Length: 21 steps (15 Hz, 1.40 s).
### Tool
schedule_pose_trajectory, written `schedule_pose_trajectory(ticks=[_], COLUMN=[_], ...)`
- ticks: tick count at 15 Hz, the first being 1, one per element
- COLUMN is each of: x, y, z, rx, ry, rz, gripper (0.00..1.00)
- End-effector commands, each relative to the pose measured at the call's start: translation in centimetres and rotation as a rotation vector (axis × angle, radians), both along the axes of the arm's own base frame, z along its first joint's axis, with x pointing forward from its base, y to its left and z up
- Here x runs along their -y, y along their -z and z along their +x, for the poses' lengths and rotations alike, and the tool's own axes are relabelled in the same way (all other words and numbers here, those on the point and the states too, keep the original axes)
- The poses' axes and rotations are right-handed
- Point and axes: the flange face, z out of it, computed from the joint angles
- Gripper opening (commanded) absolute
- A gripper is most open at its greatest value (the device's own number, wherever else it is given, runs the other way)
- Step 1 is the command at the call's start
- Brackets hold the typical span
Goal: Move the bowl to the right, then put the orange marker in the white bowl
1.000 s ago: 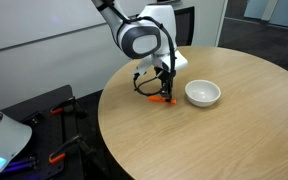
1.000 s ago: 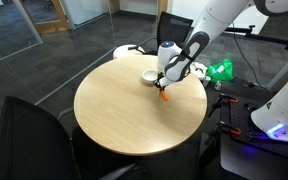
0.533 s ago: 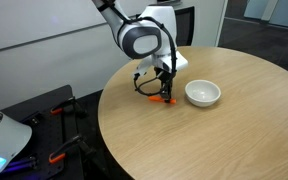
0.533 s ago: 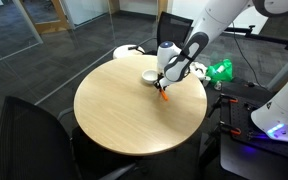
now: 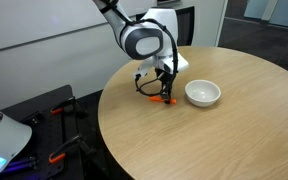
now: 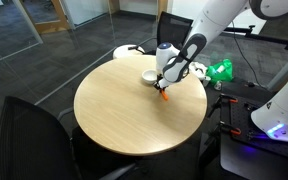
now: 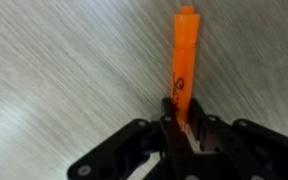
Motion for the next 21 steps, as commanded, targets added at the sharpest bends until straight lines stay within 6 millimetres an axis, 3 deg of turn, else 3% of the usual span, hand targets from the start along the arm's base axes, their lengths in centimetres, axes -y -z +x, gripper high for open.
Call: schedule_pose_trajectory(ticks=[1, 14, 21], x=[0.0, 3.3, 4.0], y=[-0.9, -7.4, -9.6], z=[0.4, -1.8, -1.3], rx=[-0.014, 0.087, 0.137], ry=[-0.012, 0.082, 0.123], rz=[0.008, -0.038, -0.096], gripper=[0.05, 0.05, 0.05])
